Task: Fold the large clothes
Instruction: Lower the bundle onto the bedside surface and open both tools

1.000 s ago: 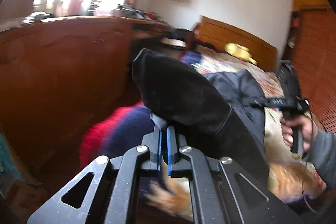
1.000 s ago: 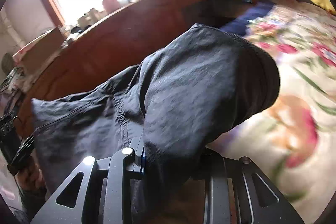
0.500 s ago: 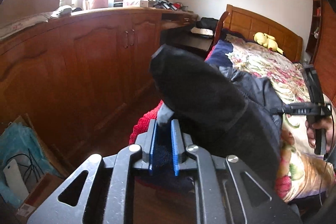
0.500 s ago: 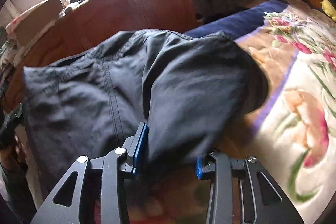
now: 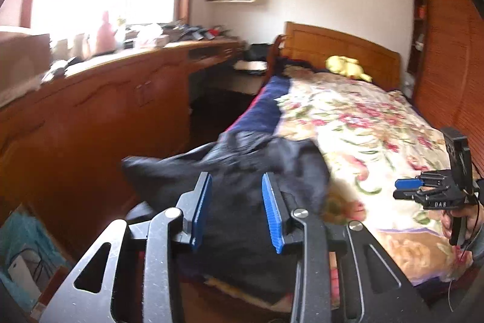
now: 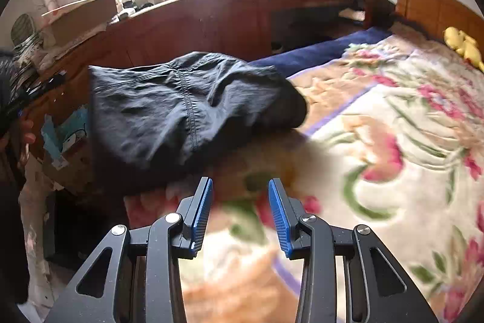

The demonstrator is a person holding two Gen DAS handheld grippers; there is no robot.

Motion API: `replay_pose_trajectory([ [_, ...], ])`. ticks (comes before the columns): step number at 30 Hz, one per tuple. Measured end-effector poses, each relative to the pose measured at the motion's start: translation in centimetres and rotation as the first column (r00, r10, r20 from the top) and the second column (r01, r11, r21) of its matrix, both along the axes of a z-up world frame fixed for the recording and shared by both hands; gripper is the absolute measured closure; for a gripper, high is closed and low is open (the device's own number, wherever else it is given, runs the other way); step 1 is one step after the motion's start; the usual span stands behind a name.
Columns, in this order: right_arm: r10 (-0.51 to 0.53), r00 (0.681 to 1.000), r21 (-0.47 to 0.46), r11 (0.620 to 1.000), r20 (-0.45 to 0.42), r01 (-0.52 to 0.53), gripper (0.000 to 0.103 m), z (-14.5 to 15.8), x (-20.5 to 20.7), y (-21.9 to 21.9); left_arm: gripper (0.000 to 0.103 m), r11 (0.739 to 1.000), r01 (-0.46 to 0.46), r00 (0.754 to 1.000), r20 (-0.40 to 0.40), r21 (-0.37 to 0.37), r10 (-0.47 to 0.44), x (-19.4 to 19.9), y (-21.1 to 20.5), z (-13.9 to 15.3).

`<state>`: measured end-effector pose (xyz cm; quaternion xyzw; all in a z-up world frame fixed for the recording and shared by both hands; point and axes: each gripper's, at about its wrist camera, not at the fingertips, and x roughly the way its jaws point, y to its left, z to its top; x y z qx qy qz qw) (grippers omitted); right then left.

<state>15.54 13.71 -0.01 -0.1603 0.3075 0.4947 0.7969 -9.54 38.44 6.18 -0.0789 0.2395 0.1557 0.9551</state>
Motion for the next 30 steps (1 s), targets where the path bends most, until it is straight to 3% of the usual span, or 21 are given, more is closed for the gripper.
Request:
replay_pose_trajectory([
  [3,-0.028,0.999,0.019,0.999,0.042,0.027,0.063,1.7,-1.5,-3.9,0.063,0.998,0.062,0.998,-0.001,0.021,-0.062,1.7,-3.4,1.2],
  [8,-0.109,0.99,0.064,0.993,0.093,0.103,0.053,3.6,-3.3,-10.5,0.054,0.988,0.135,0.991,-0.009,0.07,-0.135,4.6,-9.4,2.9],
  [17,-0.285,0.951,0.103,0.956,0.121,0.274,0.046,4.5,-5.3,-19.7,0.053,0.951,0.301,0.954,-0.013,0.068,-0.3,8.5,-19.7,3.4],
  [22,-0.398,0.906,0.093,0.917,0.142,0.388,0.044,4.5,-6.9,-23.3,0.053,0.938,0.348,0.937,-0.028,0.011,-0.347,10.3,-24.1,2.4],
  [30,-0.56,0.818,0.172,0.825,0.128,0.538,0.041,5.4,-10.4,-28.4,0.053,0.928,0.372,0.926,-0.072,0.026,-0.37,11.7,-32.0,0.6],
])
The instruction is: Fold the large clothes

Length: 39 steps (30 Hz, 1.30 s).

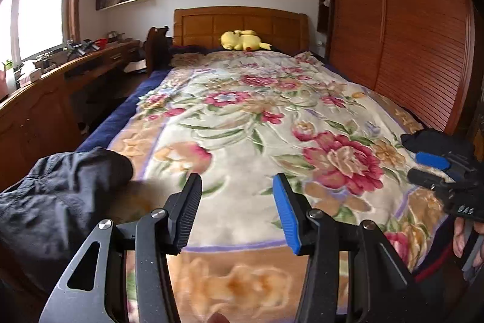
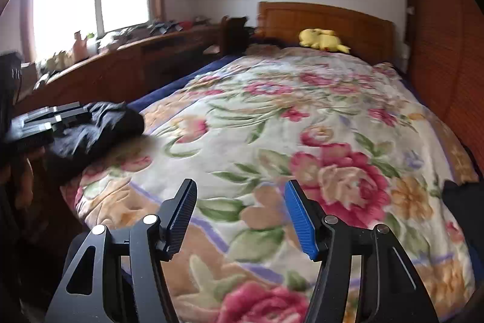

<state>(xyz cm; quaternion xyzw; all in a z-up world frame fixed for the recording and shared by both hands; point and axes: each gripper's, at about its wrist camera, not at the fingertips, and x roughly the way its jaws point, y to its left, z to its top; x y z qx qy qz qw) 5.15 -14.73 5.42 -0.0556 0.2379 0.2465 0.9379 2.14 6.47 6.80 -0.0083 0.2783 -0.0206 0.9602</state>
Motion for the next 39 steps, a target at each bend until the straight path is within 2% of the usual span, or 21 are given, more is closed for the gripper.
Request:
replay_pose_trajectory([
  [7,-0.085,0.994,0.051,0.995,0.066,0.082,0.041,0.4,-3.5,-2.5,0.053,0.999,0.01,1.0,-0.003,0.037,-0.01,0.0,-5.0,-0.3],
  [13,-0.137,0.986,0.079,0.988,0.095,0.129,0.04,0.1,-5.8,-3.9,0.053,1.0,0.006,1.0,0.018,0.019,-0.007,-1.0,-7.1,-0.1],
  [20,-0.162,0.982,0.085,0.984,0.095,0.154,0.04,-0.2,-6.5,-4.1,0.053,1.0,0.023,0.999,0.028,-0.003,-0.023,-2.2,-8.2,0.0],
  [24,-0.17,0.981,0.086,0.983,0.096,0.162,0.04,-0.2,-6.6,-4.1,0.053,1.0,0.015,0.999,0.041,0.018,-0.016,-2.8,-9.0,0.1],
  [39,-0.17,0.982,0.099,0.982,0.086,0.161,0.04,-0.1,-5.9,-4.4,0.053,1.0,0.011,0.998,0.058,0.007,-0.011,-3.5,-9.0,0.9],
])
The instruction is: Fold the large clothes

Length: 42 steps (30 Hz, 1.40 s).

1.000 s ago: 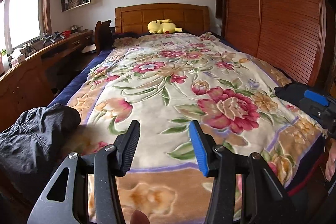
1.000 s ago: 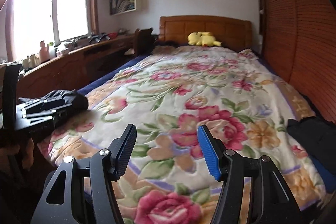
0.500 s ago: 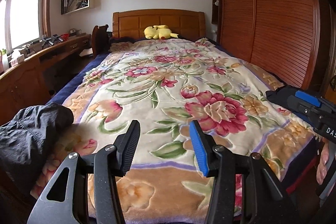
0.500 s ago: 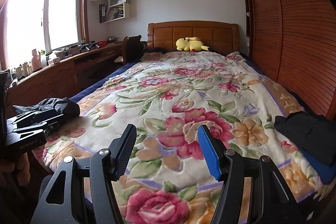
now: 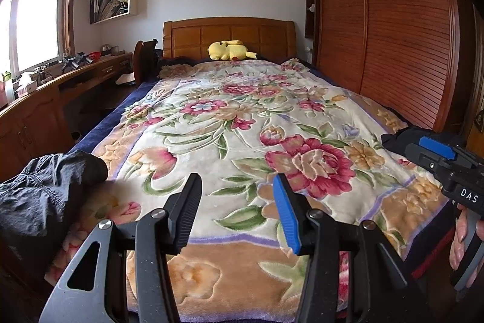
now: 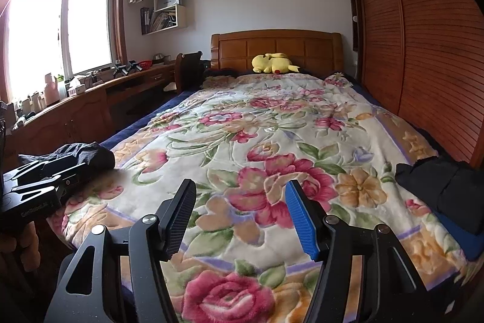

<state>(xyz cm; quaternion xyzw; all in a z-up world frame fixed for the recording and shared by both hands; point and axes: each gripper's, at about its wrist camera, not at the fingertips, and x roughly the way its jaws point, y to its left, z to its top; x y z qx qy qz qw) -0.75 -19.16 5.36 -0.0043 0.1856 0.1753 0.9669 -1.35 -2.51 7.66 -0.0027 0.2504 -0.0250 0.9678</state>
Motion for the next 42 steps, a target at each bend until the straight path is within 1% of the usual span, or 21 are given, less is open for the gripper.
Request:
replay_pose_trajectory([
  [12,0.004,1.0,0.0,1.0,0.006,-0.004,0.039,0.15,-0.23,-0.08,0.053,1.0,-0.001,1.0,0.001,0.002,0.001,-0.05,0.07,0.13],
  [23,0.008,1.0,0.006,1.0,0.012,-0.008,0.038,0.28,-0.31,-0.1,0.053,1.0,-0.011,1.0,0.019,0.002,0.011,-0.24,0.39,0.8],
  [42,0.007,1.0,0.006,1.0,0.022,-0.007,0.037,0.21,-0.38,0.04,0.053,1.0,-0.011,1.0,0.021,0.002,0.011,-0.33,0.39,0.75],
])
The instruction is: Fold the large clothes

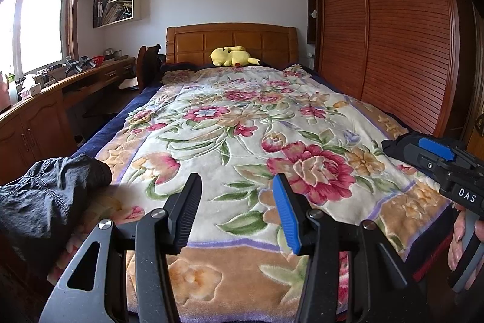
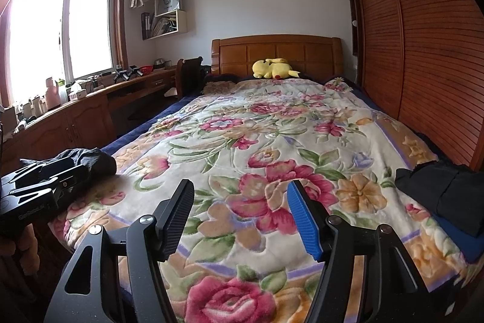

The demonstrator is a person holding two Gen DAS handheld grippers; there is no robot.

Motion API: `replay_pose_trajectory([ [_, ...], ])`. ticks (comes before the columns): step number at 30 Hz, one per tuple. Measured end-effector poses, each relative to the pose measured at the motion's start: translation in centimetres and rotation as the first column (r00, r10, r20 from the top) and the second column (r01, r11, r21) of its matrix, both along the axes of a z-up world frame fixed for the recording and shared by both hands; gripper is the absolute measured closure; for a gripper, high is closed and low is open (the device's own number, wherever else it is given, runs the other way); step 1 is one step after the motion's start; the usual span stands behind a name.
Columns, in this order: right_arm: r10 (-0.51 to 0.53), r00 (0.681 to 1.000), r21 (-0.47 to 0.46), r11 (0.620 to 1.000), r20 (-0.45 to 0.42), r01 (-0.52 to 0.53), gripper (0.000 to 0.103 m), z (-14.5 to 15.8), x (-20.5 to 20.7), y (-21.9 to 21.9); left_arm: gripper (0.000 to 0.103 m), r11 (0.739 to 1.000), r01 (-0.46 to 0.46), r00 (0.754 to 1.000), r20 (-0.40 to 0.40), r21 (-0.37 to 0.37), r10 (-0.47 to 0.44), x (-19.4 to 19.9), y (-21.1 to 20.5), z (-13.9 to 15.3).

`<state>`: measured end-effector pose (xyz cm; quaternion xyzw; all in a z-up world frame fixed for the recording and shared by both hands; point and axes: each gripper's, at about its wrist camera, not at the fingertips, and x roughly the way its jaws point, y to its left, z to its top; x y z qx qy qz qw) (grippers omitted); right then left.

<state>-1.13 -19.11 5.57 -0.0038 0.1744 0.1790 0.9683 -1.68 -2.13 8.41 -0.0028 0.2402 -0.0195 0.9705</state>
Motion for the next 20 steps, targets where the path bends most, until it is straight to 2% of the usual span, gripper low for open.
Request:
replay_pose_trajectory([
  [20,-0.001,1.0,0.009,1.0,0.002,0.001,0.036,-0.03,-0.01,-0.05,0.053,1.0,0.001,1.0,0.003,-0.002,-0.001,-0.06,0.1,0.18],
])
